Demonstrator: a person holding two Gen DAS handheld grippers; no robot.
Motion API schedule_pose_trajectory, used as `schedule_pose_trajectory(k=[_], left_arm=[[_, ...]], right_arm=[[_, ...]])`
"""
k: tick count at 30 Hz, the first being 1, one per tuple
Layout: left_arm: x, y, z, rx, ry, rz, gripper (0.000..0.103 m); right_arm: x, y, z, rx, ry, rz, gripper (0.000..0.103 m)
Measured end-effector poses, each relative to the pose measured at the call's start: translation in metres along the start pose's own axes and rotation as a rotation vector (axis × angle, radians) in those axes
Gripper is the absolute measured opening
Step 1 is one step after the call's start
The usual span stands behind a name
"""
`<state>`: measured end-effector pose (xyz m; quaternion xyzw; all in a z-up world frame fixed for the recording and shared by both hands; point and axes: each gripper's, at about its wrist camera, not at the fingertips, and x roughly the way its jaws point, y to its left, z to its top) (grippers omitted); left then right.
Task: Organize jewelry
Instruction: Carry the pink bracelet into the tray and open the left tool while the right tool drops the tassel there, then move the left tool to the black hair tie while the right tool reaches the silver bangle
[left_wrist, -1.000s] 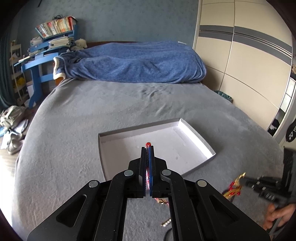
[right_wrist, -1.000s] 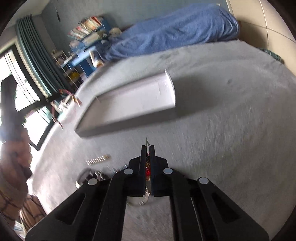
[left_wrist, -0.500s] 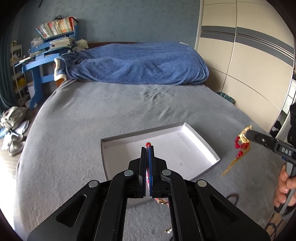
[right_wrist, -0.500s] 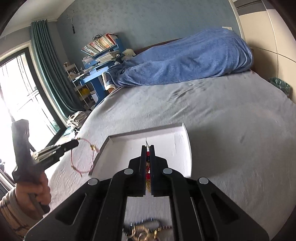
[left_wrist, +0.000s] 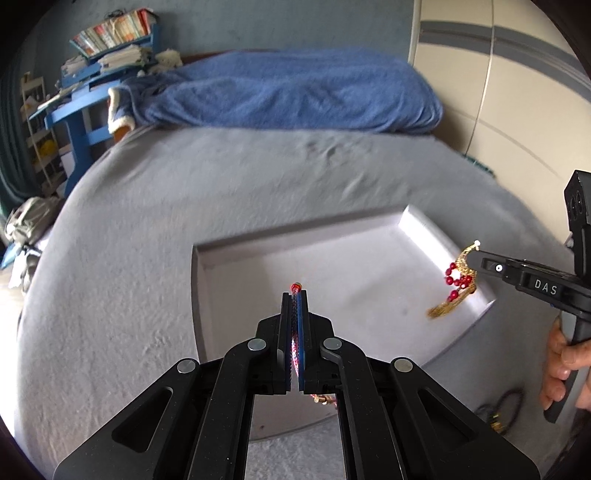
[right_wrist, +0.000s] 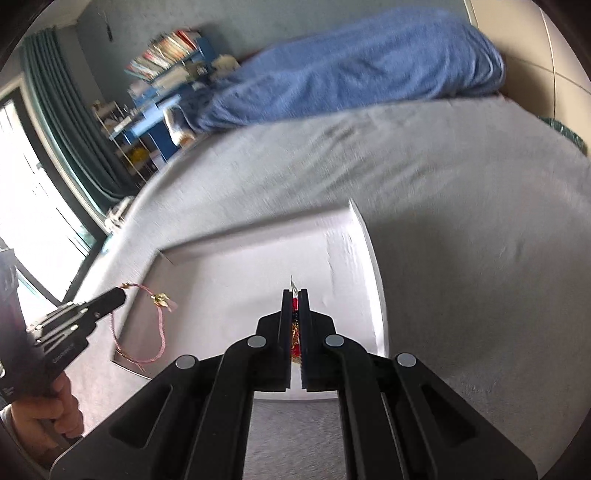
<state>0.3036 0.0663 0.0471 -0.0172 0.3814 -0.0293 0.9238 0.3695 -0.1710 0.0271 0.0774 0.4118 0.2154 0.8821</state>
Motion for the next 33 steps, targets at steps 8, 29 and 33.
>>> schedule_pose_trajectory(k=[8, 29, 33], left_arm=[[0.006, 0.014, -0.023, -0.019, 0.017, 0.049, 0.044], [-0.06, -0.012, -0.123, -0.018, 0.017, -0.022, 0.062], [-0.071, -0.015, -0.148, -0.022, 0.003, -0.031, 0.062]], right_arm=[[0.007, -0.012, -0.018, -0.009, 0.04, -0.024, 0.033], [-0.101, -0.001, -0.13, -0.12, -0.098, -0.077, 0.08], [-0.109, 0.009, -0.16, -0.161, -0.092, -0.084, 0.08]])
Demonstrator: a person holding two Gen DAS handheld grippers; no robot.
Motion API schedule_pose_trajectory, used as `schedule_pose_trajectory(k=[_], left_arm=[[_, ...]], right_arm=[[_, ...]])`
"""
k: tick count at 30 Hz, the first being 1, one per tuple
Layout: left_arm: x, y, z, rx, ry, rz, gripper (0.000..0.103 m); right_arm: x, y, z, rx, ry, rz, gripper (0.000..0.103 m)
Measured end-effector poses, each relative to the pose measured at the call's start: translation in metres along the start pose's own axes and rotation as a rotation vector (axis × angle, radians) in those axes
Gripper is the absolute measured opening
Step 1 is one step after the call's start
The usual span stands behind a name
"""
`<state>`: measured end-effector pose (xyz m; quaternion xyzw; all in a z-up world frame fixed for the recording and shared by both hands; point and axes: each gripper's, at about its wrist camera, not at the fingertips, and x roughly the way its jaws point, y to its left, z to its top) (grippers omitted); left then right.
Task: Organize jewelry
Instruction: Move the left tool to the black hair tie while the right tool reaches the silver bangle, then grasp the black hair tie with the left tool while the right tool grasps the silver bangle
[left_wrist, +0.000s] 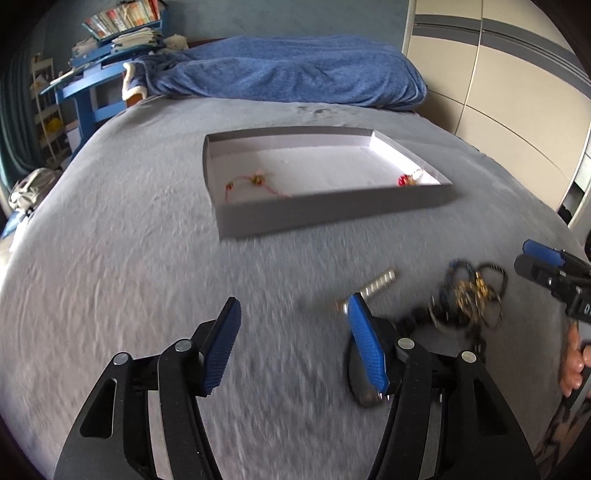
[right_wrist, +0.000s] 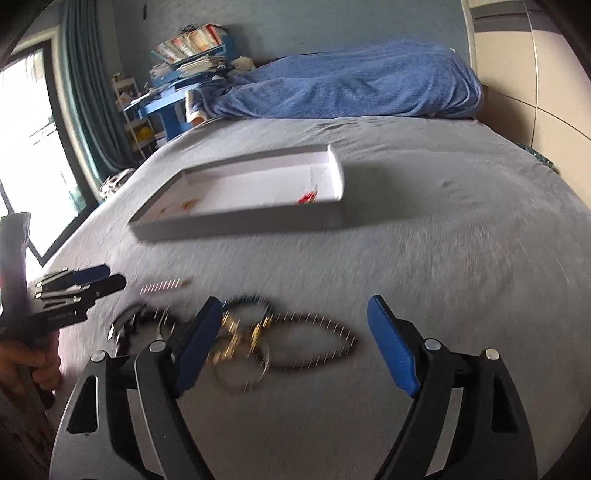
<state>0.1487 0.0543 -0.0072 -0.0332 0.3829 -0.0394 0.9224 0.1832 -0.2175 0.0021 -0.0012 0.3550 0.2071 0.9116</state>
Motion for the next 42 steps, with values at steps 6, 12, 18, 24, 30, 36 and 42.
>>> schedule_pose_trajectory(k=[6, 12, 18, 24, 30, 36, 42], left_arm=[[-0.014, 0.019, -0.027, -0.135, -0.014, -0.016, 0.062], [-0.021, 0.009, -0.027, -0.091, -0.059, -0.01, 0.062], [-0.02, 0.005, -0.026, -0.071, -0.06, -0.029, 0.062], [-0.028, -0.002, -0.03, -0.021, -0.09, -0.099, 0.062], [-0.027, -0.02, -0.031, 0.079, -0.078, -0.1, 0.062], [-0.025, -0.036, -0.033, 0.174, -0.062, -0.101, 0.054], [-0.018, -0.044, -0.032, 0.225, -0.025, -0.131, 0.035]], right_arm=[[0.005, 0.028, -0.024, -0.146, 0.029, -0.022, 0.08], [0.023, 0.038, -0.023, -0.188, 0.08, -0.052, 0.08], [0.037, 0.042, -0.024, -0.208, 0.129, -0.046, 0.05], [0.026, 0.038, -0.027, -0.196, 0.086, -0.007, 0.047], [0.02, 0.032, -0.026, -0.15, 0.055, 0.021, 0.047], [0.018, 0.032, -0.026, -0.146, 0.047, 0.02, 0.047], [0.017, 0.032, -0.026, -0.147, 0.043, 0.023, 0.047]])
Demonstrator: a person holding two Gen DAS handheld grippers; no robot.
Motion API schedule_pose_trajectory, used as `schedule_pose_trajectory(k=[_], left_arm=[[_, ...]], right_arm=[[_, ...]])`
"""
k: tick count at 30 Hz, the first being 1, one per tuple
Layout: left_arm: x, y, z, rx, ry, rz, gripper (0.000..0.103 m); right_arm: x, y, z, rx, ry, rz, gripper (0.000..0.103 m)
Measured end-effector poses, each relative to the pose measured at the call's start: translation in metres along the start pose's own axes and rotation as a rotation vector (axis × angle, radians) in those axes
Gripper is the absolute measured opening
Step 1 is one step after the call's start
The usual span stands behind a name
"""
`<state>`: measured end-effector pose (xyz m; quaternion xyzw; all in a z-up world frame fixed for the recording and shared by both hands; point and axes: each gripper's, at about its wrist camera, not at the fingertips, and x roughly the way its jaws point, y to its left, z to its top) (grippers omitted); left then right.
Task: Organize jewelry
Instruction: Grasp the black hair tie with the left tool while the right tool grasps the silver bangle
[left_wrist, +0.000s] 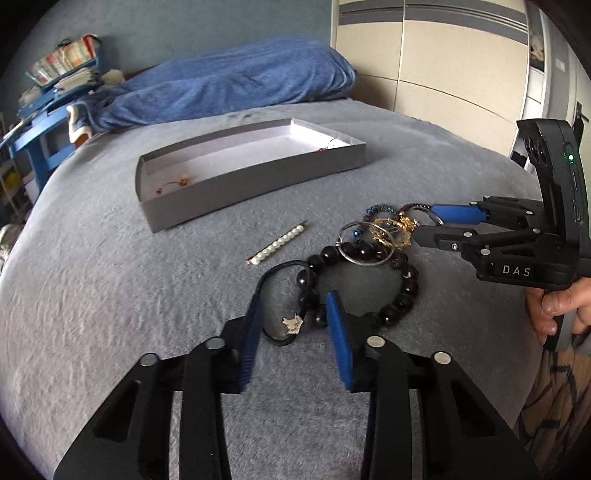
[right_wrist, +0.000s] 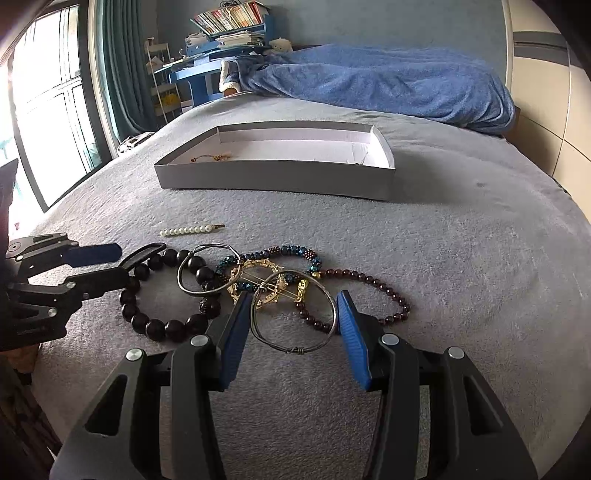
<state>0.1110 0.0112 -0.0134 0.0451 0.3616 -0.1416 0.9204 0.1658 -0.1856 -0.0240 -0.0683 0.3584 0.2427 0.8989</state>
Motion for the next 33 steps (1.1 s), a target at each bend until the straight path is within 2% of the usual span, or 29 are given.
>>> schedule_pose_trajectory(k=[2, 7, 9, 11, 13, 15, 19, 20, 22, 23, 26, 33], left_arm=[[0.001, 0.002, 0.0, -0.012, 0.005, -0.001, 0.029], [0.004, 0.005, 0.001, -0.024, 0.031, -0.027, 0.003], [0.004, 0.003, 0.001, -0.017, 0.03, -0.042, 0.001], [0.001, 0.001, 0.0, -0.012, 0.021, -0.049, 0.0], [-0.001, 0.003, 0.0, -0.015, 0.018, -0.02, 0.0], [0.0, 0.008, -0.001, -0.027, 0.038, 0.023, 0.0], [0.002, 0.019, -0.002, -0.07, 0.072, 0.043, 0.001], [0.002, 0.021, -0.002, -0.081, 0.072, 0.035, 0.004], [0.001, 0.024, -0.002, -0.1, 0.064, 0.051, 0.024], [0.0, 0.026, -0.001, -0.11, 0.057, 0.057, 0.027], [0.001, 0.028, 0.0, -0.124, 0.054, 0.077, 0.028], [-0.014, 0.035, 0.002, -0.155, -0.035, 0.103, 0.03]], right_arm=[[-0.001, 0.0, 0.0, 0.001, -0.005, 0.003, 0.047], [-0.003, 0.0, 0.0, 0.003, -0.018, 0.024, 0.047], [-0.005, 0.001, 0.0, 0.004, -0.026, 0.032, 0.047], [-0.006, 0.001, 0.0, 0.005, -0.032, 0.035, 0.047], [-0.006, 0.0, 0.001, 0.01, -0.035, 0.034, 0.047], [-0.007, -0.001, 0.001, 0.016, -0.037, 0.033, 0.047], [-0.006, -0.001, 0.001, 0.016, -0.037, 0.031, 0.047], [-0.006, -0.001, 0.001, 0.015, -0.037, 0.031, 0.047], [-0.006, -0.001, 0.001, 0.013, -0.037, 0.03, 0.047], [-0.006, -0.001, 0.001, 0.013, -0.037, 0.03, 0.047], [-0.006, -0.001, 0.001, 0.013, -0.038, 0.03, 0.047], [-0.007, 0.0, 0.001, 0.013, -0.037, 0.03, 0.047]])
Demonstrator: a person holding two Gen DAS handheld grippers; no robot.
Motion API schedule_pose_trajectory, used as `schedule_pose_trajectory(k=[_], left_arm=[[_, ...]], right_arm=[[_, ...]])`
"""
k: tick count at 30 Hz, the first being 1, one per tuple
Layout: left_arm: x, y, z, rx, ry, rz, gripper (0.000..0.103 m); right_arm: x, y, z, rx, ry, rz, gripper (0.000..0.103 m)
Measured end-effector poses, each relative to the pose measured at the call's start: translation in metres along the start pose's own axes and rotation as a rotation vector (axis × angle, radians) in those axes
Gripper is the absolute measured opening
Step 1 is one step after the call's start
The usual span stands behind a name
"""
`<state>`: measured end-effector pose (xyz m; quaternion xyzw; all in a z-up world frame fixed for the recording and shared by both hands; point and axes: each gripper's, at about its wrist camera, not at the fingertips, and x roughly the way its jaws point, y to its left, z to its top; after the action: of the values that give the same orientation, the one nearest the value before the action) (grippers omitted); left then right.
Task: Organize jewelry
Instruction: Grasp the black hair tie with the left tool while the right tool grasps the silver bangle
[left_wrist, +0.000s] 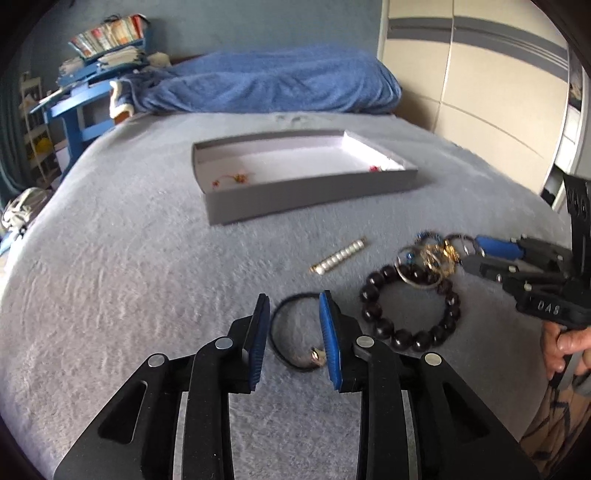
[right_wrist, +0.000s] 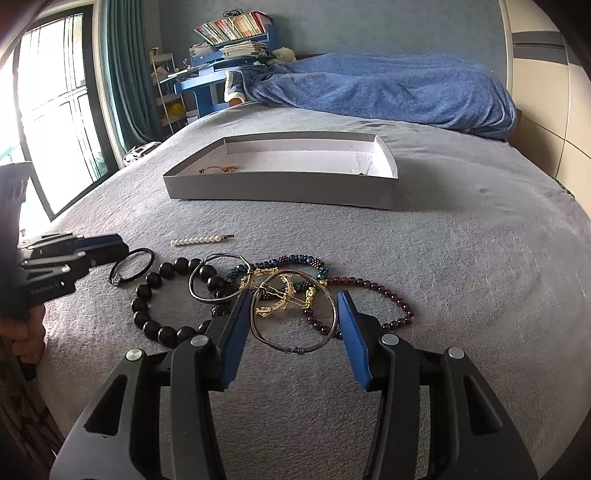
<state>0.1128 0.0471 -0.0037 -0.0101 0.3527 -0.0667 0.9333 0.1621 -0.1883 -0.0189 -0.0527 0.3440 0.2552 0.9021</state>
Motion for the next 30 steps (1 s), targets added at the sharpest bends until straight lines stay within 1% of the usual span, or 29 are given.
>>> schedule_pose_trajectory(k=[2, 3, 6, 8, 12, 13, 14, 15, 16, 23, 30], left_arm=[[0.0, 0.003, 0.002, -0.013, -0.003, 0.019, 0.031], [0.004, 0.006, 0.003, -0.021, 0.013, 0.029, 0.031], [0.017, 0.01, 0.003, -0.028, 0.084, 0.052, 0.031], [0.028, 0.009, 0.001, -0.018, 0.146, 0.066, 0.031], [0.032, 0.006, 0.001, 0.014, 0.169, 0.083, 0.031], [0.032, 0.005, 0.001, 0.017, 0.17, 0.078, 0.025], [0.031, 0.005, 0.001, 0.018, 0.167, 0.072, 0.021], [0.029, 0.005, 0.0, 0.021, 0.161, 0.065, 0.007], [0.028, 0.004, 0.0, 0.026, 0.156, 0.063, 0.003], [0.014, 0.005, 0.002, 0.008, 0.095, 0.046, 0.003], [0.0, 0.011, 0.025, -0.014, 0.027, 0.023, 0.003]], right_arm=[[0.0, 0.0, 0.0, 0.001, -0.001, 0.0, 0.047], [0.0, 0.0, 0.0, 0.0, -0.001, 0.0, 0.047], [-0.001, -0.001, 0.0, 0.0, -0.002, 0.002, 0.047], [-0.002, -0.001, 0.0, -0.001, -0.005, 0.003, 0.047], [-0.002, -0.002, 0.0, 0.0, -0.008, 0.004, 0.047], [-0.002, -0.002, 0.001, 0.001, -0.009, 0.004, 0.047], [-0.003, -0.002, 0.001, 0.003, -0.011, 0.005, 0.047], [-0.003, -0.003, 0.001, 0.005, -0.013, 0.007, 0.047], [-0.003, -0.002, 0.002, 0.005, -0.014, 0.007, 0.047], [-0.008, -0.004, 0.005, 0.022, -0.04, 0.02, 0.047], [-0.01, -0.005, 0.011, 0.041, -0.052, 0.03, 0.047]])
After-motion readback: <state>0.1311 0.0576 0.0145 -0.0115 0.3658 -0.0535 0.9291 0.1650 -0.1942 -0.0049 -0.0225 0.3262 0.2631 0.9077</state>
